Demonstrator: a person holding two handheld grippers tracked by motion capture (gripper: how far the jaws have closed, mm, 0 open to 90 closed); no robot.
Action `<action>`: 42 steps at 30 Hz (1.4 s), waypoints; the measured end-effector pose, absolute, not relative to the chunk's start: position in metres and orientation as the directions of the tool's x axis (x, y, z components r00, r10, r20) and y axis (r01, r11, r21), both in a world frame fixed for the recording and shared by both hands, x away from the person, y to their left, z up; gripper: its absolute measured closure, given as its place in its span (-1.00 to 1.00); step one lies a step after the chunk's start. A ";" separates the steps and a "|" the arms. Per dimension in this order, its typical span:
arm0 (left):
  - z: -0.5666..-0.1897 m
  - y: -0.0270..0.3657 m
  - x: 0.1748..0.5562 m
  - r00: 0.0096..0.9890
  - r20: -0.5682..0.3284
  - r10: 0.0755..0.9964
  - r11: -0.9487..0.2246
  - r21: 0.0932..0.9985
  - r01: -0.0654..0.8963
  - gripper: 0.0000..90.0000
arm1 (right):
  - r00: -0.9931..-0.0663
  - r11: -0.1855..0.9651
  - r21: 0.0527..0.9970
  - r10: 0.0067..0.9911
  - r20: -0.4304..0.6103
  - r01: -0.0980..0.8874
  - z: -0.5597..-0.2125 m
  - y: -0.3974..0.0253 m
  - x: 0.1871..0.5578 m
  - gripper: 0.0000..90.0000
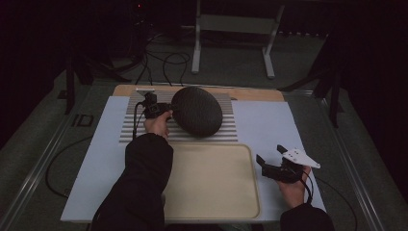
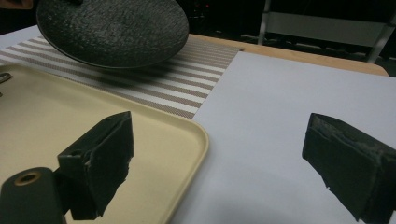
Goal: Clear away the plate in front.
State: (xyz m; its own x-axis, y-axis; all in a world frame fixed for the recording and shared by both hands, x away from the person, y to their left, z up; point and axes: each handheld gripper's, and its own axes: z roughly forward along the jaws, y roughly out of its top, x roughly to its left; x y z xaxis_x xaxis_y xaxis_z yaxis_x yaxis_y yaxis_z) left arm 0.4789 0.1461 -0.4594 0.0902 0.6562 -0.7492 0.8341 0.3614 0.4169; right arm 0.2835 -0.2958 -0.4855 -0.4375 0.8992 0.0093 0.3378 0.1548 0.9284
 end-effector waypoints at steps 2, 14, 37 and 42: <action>-0.458 0.148 0.477 0.097 -0.749 0.655 0.358 0.421 0.834 0.91 | -0.438 0.151 0.929 0.899 0.013 0.337 -0.485 -0.296 0.283 -0.80; -0.443 0.159 0.466 0.126 -0.754 0.645 0.359 0.444 0.821 0.91 | -0.444 0.131 0.927 0.895 0.042 0.351 -0.482 -0.298 0.283 -0.81; -0.439 0.166 0.444 0.166 -0.753 0.636 0.331 0.461 0.824 0.90 | -0.440 0.131 0.927 0.897 0.040 0.351 -0.484 -0.299 0.283 -0.81; -0.441 0.166 0.439 0.175 -0.757 0.629 0.324 0.460 0.827 0.90 | -0.442 0.132 0.927 0.896 0.039 0.351 -0.484 -0.299 0.283 -0.81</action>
